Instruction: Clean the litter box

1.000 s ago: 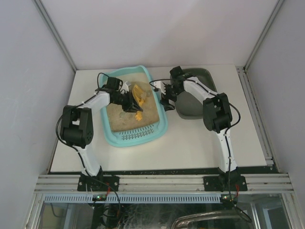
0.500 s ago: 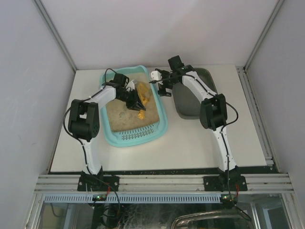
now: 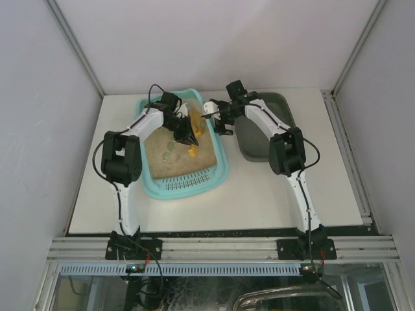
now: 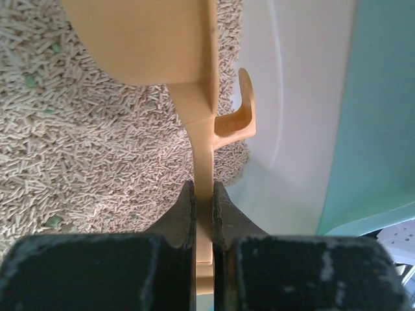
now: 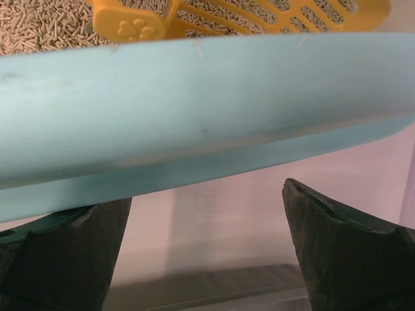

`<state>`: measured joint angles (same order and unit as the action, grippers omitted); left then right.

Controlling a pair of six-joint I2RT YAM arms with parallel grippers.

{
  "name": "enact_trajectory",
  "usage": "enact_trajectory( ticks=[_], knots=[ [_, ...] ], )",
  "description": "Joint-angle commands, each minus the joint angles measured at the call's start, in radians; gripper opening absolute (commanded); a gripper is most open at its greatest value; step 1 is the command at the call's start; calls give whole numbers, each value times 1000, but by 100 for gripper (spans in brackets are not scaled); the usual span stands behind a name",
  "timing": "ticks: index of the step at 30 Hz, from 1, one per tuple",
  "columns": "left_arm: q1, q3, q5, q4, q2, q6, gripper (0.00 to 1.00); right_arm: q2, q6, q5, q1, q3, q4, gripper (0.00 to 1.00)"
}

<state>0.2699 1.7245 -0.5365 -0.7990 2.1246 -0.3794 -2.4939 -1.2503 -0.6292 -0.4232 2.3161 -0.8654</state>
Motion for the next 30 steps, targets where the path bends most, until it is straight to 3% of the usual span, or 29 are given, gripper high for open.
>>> enact_trajectory(
  ticks=[1, 7, 14, 30],
  knots=[
    [13, -17, -117, 66, -15, -1, 0, 15, 23, -81, -61, 47, 25, 100],
    [13, -247, -285, 354, -124, -131, 0, 32, 65, -96, -59, 44, 34, 100],
    [13, -476, -345, 700, -216, -277, 0, 72, 112, -115, -57, -4, 63, 100],
    [8, -681, -322, 939, -308, -392, 0, 117, 90, -105, -35, -71, 62, 99]
  ],
)
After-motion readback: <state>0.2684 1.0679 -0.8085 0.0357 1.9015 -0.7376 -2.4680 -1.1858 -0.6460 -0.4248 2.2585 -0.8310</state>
